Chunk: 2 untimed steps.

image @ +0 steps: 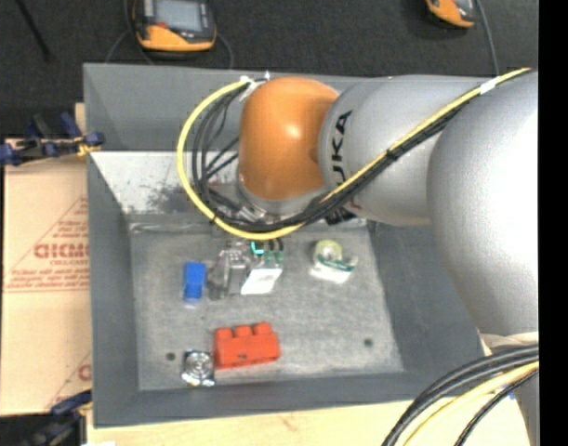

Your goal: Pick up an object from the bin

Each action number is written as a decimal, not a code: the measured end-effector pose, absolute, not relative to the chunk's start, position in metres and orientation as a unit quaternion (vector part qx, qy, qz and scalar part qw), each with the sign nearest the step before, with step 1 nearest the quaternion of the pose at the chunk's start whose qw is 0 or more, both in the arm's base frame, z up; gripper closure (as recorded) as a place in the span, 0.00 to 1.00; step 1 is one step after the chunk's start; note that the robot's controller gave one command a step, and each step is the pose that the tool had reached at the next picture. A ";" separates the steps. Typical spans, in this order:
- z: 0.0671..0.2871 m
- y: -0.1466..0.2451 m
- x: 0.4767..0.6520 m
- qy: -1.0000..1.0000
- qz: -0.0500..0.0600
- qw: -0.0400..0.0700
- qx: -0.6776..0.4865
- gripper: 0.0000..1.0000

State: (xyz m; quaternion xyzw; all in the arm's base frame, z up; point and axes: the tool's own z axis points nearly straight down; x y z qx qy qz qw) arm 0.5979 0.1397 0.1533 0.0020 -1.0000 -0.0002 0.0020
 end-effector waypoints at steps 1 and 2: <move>0.067 0.142 0.591 -0.994 0.001 0.001 0.110 0.00; 0.071 0.143 0.592 -0.994 -0.001 -0.002 0.108 1.00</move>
Offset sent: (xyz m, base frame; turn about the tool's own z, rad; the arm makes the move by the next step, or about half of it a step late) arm -0.0068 0.0037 -0.0833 -0.2179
